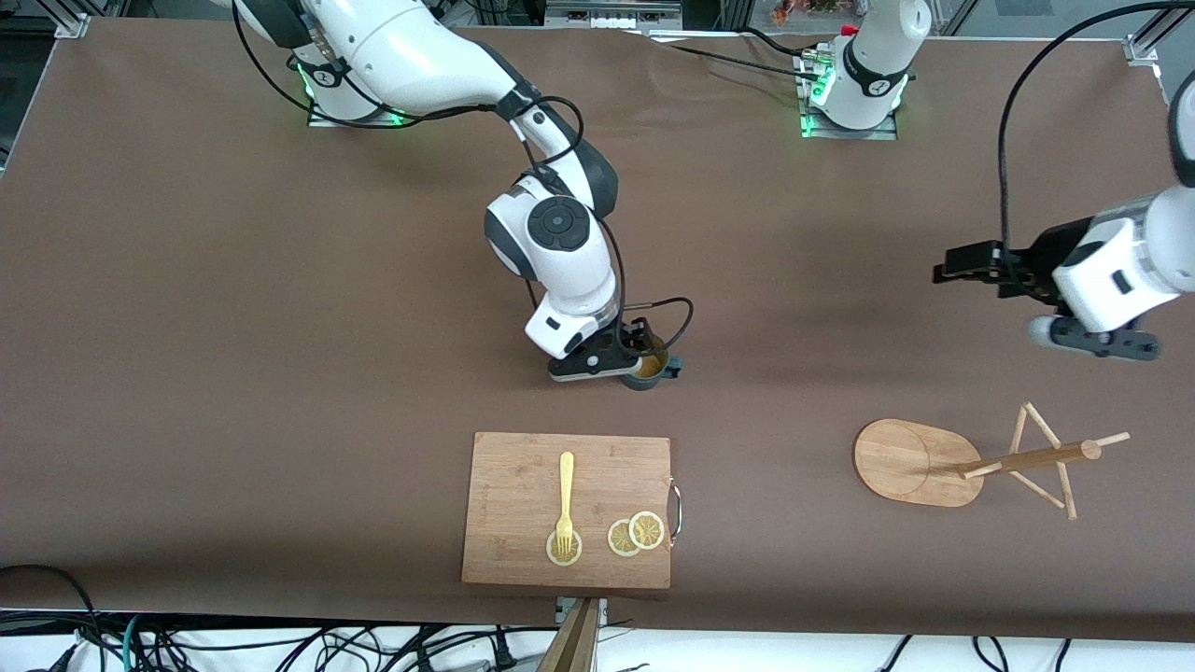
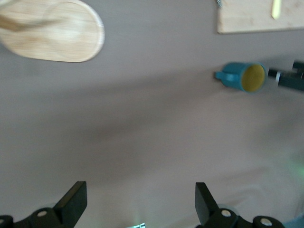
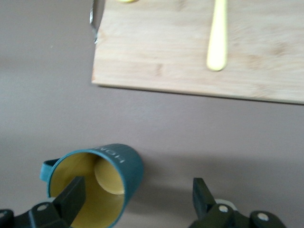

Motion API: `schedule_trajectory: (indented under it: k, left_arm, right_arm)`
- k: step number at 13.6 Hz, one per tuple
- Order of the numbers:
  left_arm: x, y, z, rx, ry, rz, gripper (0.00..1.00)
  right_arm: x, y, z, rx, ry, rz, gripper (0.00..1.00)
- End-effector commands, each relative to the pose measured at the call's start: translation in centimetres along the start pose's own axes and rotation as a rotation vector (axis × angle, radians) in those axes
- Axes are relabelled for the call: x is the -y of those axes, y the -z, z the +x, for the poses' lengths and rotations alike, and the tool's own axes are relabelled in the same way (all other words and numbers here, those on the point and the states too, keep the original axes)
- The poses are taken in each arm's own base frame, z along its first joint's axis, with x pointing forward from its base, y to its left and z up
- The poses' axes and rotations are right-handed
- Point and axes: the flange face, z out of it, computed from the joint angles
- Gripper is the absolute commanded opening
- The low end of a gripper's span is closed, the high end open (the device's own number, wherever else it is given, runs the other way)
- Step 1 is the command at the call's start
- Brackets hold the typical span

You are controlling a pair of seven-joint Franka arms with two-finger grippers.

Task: Pass cup and hang on rack
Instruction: 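Set the mug down with the right gripper while the left gripper approaches, then withdraw the right gripper while the left gripper reaches the mug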

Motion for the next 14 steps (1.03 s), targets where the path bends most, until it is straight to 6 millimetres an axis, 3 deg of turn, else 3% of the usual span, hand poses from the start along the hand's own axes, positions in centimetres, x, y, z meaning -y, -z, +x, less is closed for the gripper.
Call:
schedule_trajectory:
  k: [1, 2, 6, 8, 11, 14]
  left_arm:
    - [-3.0, -3.3, 0.4, 0.068, -0.165, -0.040, 1.00]
    - [-4.5, -5.3, 0.6, 0.103, -0.260, -0.051, 1.00]
    - [-9.3, -11.0, 1.7, 0.095, -0.440, -0.156, 1.00]
    - [-11.6, -13.4, 2.0, 0.061, -0.508, -0.155, 1.00]
    - [-12.1, -16.4, 2.5, 0.015, -0.629, -0.150, 1.00]
    - [-10.5, -18.8, 3.6, -0.050, -0.783, -0.185, 1.00]
  right_arm:
    - [-1.4, 3.1, 1.2, 0.072, -0.019, -0.067, 1.00]
    - [-3.2, 6.2, 2.1, 0.106, 0.031, -0.104, 1.00]
    - [-12.1, 12.1, 5.5, 0.226, 0.230, -0.171, 1.00]
    - [-17.8, 14.7, 7.5, 0.256, 0.250, -0.200, 1.00]
    - [-27.7, 17.6, 10.4, 0.288, 0.321, -0.197, 1.00]
    - [-36.2, 18.3, 11.8, 0.321, 0.364, -0.181, 1.00]
